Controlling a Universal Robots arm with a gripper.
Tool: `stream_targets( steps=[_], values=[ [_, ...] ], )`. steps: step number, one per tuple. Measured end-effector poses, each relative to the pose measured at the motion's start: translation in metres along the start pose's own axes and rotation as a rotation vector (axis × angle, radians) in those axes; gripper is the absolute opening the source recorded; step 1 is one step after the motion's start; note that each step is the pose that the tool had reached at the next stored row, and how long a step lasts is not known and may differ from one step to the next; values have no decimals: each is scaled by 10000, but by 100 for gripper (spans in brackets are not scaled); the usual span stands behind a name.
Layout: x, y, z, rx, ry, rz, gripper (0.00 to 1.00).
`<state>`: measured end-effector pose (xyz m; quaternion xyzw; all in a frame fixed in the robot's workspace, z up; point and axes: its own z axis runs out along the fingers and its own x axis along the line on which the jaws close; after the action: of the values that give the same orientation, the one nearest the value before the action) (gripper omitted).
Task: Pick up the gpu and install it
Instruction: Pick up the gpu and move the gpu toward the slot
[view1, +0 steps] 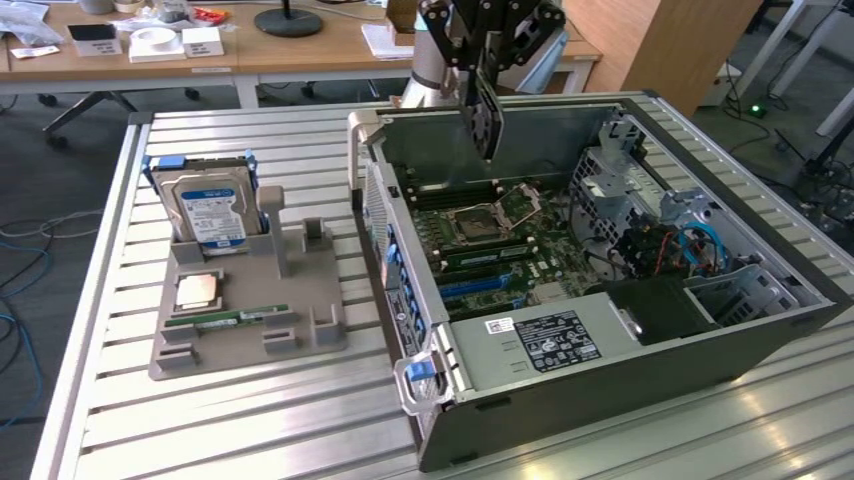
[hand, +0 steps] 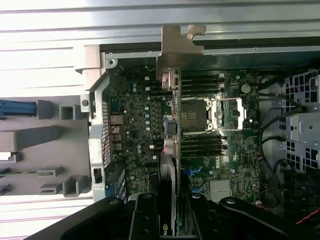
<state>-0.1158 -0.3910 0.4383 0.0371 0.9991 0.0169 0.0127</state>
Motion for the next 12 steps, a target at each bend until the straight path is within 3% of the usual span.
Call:
stream_targets(
  steps=[12],
  values=[
    [-116,20,3,0,1,-19,26]
  ],
)
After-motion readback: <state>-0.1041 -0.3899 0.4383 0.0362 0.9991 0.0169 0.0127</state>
